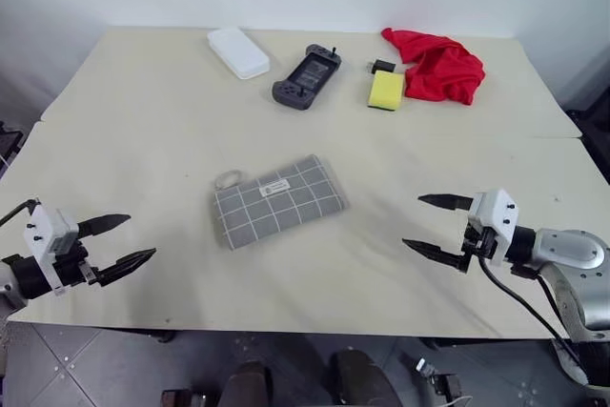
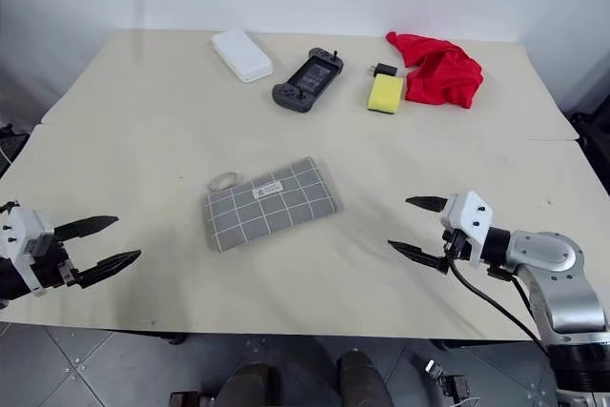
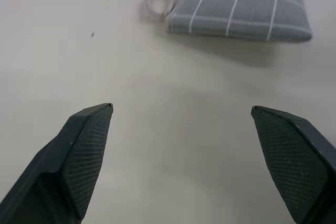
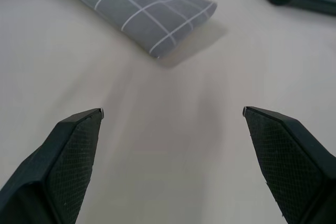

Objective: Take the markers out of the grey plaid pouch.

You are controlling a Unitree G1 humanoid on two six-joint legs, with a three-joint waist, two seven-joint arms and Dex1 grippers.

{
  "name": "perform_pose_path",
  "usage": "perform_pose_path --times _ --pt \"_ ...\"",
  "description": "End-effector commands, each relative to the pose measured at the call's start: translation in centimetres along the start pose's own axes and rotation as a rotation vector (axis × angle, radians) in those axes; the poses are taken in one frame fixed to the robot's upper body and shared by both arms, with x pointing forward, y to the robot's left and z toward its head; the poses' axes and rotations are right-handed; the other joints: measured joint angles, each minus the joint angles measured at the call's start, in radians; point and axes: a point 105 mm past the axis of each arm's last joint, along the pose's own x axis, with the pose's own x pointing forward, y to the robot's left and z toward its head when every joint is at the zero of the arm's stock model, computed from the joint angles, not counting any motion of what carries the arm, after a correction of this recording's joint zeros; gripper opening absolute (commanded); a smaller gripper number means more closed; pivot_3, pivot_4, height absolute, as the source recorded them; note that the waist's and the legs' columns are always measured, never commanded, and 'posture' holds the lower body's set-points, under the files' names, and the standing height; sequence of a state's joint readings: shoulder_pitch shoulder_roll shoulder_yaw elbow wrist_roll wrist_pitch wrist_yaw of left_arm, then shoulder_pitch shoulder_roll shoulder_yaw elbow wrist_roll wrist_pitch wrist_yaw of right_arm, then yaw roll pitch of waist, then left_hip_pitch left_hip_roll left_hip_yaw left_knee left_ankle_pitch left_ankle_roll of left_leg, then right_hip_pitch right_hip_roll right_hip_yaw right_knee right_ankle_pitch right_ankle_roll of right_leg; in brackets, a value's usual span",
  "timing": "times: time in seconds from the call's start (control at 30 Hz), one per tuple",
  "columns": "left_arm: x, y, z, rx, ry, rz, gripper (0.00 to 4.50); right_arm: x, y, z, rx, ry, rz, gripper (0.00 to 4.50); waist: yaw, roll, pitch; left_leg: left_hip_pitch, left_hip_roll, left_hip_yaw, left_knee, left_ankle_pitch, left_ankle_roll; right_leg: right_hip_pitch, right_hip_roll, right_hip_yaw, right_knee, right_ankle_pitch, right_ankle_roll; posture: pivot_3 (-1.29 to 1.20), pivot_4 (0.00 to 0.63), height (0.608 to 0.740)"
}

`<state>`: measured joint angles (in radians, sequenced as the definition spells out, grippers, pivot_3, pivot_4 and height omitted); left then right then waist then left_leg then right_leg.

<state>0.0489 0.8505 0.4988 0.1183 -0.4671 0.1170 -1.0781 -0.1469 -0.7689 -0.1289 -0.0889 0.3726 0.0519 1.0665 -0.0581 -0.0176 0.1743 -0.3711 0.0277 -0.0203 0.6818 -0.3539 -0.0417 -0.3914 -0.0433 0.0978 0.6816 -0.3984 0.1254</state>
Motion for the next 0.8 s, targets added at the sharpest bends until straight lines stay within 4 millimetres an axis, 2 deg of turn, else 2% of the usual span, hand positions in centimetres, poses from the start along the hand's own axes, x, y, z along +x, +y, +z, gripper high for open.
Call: perform_pose_path --times 0.03,0.13,0.2,0.27,0.33,0.47,0.57,0.67,0.8 --pt "0.3 0.1 1.4 0.027 -0.039 0.014 4.5 0.3 0.4 0.6 -0.017 -0.024 0.017 4.47 0.0 0.0 0.0 0.0 0.0 0.0 0.0 0.0 0.0 0.0 0.0 0.0 0.0 0.0 0.0 0.0 0.15 0.74" --pt "0.2 -0.1 1.7 -0.108 -0.068 0.014 4.5 1.0 0.1 1.6 0.024 -0.073 -0.003 4.47 -0.001 0.0 0.0 0.0 0.0 0.0 0.0 0.0 0.0 0.0 0.0 0.0 0.0 0.0 0.0 0.0 0.15 0.74" --pt "-0.3 -1.0 1.2 -0.255 -0.038 -0.04 4.5 1.7 -0.1 3.4 0.057 -0.136 0.011 4.3 -0.004 0.0 0.0 0.0 0.0 0.0 0.0 0.0 0.0 0.0 0.0 0.0 0.001 0.0 0.0 0.0 0.15 0.74" --pt "-1.2 -1.5 1.3 -0.459 -0.054 -0.065 4.5 2.5 0.0 5.1 0.088 -0.187 0.047 3.89 -0.016 0.001 0.001 0.0 0.001 0.001 0.0 0.0 0.0 -0.001 0.0 0.0 0.002 0.0 0.0 0.0 0.15 0.74" --pt "-1.8 -1.4 1.2 -0.603 -0.071 -0.057 4.5 3.5 0.4 6.2 0.08 -0.196 0.099 3.25 -0.023 0.001 0.001 0.0 0.001 -0.001 0.0 0.0 0.0 -0.001 -0.001 0.0 0.003 0.0 0.0 0.0 0.15 0.74" --pt "-1.8 -1.2 0.7 -0.765 -0.07 -0.049 4.5 5.8 0.5 6.9 0.002 -0.149 0.133 1.93 -0.023 0.001 0.001 0.0 0.0 -0.004 0.0 -0.001 0.001 0.0 -0.003 -0.006 0.003 0.0 -0.002 0.0 0.15 0.74" --pt "-0.1 -1.3 0.4 -0.812 -0.027 -0.075 4.5 8.1 -0.2 6.9 -0.046 -0.105 0.11 0.95 -0.019 0.001 0.001 0.0 0.0 -0.006 0.001 0.0 0.0 -0.001 -0.003 -0.009 0.003 0.001 -0.002 0.0 0.15 0.74" --pt "3.7 -1.2 0.5 -0.854 0.012 -0.107 4.5 11.8 -1.2 6.8 -0.094 -0.062 0.049 0.05 -0.015 0.001 0.001 0.0 -0.001 -0.007 0.002 0.002 -0.002 0.0 -0.005 -0.011 0.005 0.001 -0.003 0.0 0.15 0.74" --pt "7.3 -1.0 0.9 -0.932 0.056 -0.136 4.5 14.9 -2.4 6.1 -0.133 -0.029 -0.03 0.02 -0.023 0.0 0.0 0.0 -0.002 -0.007 0.002 0.005 -0.005 -0.003 -0.004 -0.016 0.008 0.002 -0.003 0.0 0.15 0.74"
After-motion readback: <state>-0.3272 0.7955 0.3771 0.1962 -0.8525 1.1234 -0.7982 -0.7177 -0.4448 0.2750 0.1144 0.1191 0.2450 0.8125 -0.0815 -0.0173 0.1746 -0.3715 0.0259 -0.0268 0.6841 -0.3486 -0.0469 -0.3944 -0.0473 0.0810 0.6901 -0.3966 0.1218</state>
